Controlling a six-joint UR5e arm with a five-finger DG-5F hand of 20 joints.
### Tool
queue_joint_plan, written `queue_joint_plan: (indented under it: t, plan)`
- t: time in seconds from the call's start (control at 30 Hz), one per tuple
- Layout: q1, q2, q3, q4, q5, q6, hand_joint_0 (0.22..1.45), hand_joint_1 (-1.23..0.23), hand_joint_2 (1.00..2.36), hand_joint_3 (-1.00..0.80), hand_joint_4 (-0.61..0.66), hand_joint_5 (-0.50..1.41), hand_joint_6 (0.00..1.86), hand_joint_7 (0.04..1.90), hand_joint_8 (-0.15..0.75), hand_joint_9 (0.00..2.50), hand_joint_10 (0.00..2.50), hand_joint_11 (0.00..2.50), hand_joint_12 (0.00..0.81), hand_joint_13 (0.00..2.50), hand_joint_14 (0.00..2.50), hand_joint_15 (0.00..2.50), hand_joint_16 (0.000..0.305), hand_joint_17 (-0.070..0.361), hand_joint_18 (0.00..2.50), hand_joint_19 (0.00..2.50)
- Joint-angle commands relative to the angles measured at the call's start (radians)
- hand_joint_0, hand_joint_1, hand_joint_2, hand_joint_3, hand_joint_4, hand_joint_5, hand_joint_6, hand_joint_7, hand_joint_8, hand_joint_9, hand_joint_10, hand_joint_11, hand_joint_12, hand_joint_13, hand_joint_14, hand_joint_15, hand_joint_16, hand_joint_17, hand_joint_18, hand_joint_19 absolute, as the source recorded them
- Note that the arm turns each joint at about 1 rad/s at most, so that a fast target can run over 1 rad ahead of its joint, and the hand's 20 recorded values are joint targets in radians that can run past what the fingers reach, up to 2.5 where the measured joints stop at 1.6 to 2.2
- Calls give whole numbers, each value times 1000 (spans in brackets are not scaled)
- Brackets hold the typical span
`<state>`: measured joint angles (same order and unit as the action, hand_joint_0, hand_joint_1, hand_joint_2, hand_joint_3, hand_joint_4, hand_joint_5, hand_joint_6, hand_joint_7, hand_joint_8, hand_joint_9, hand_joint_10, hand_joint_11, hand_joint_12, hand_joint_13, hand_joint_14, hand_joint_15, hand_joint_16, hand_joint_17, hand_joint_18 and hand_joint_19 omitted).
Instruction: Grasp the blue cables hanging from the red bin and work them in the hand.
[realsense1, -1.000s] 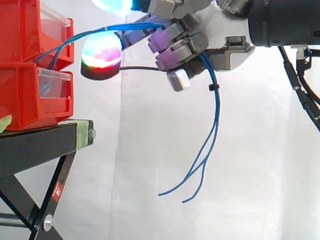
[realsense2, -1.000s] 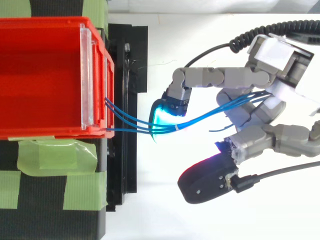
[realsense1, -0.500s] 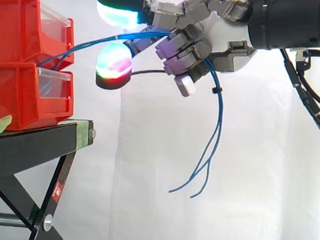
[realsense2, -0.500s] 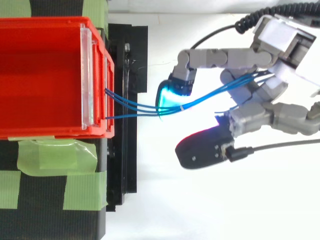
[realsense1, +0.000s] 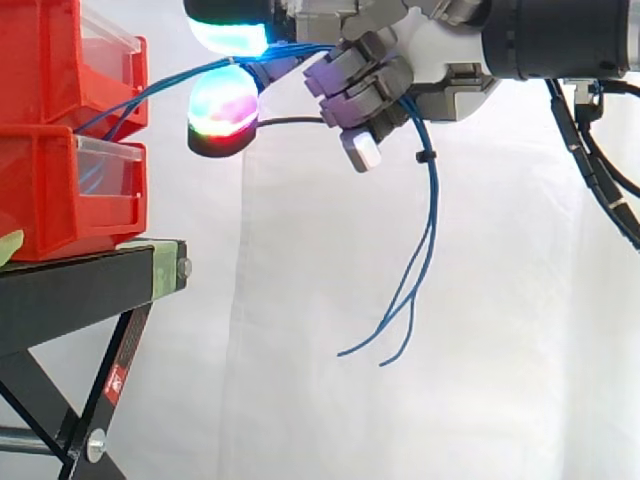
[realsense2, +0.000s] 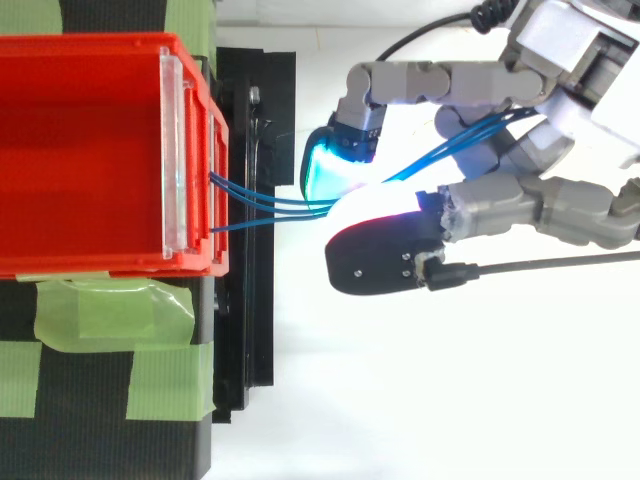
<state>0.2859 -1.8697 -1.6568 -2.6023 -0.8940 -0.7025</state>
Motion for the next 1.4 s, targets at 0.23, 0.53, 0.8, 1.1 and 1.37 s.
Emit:
queue_joint_plan:
  t: [0.23,0.53,0.8,1.1,1.37]
  plan:
    - [-1,1,29,-16,-16,-2,860,-609,1018,-547,302,447,10,1323,535,1779,2500,2500,712,2021,2500,1972,237,178,2500,648]
    - [7,0,49,-44,-16,6,860,-634,1020,-206,356,439,10,1299,535,1779,2500,2500,712,2021,2500,1972,237,178,2500,648]
    - [12,1,49,-87,-13,52,932,-652,1010,186,374,452,9,1291,535,1779,2500,2500,712,2021,2500,1972,237,178,2500,648]
    - [13,0,49,-97,-16,97,887,-629,1228,307,386,438,8,1289,535,1779,2500,2500,712,2021,2500,1972,237,178,2500,648]
    - [13,0,49,-94,-16,107,837,-610,1481,290,385,404,6,1285,535,1779,2500,2500,712,2021,2500,1972,237,178,2500,648]
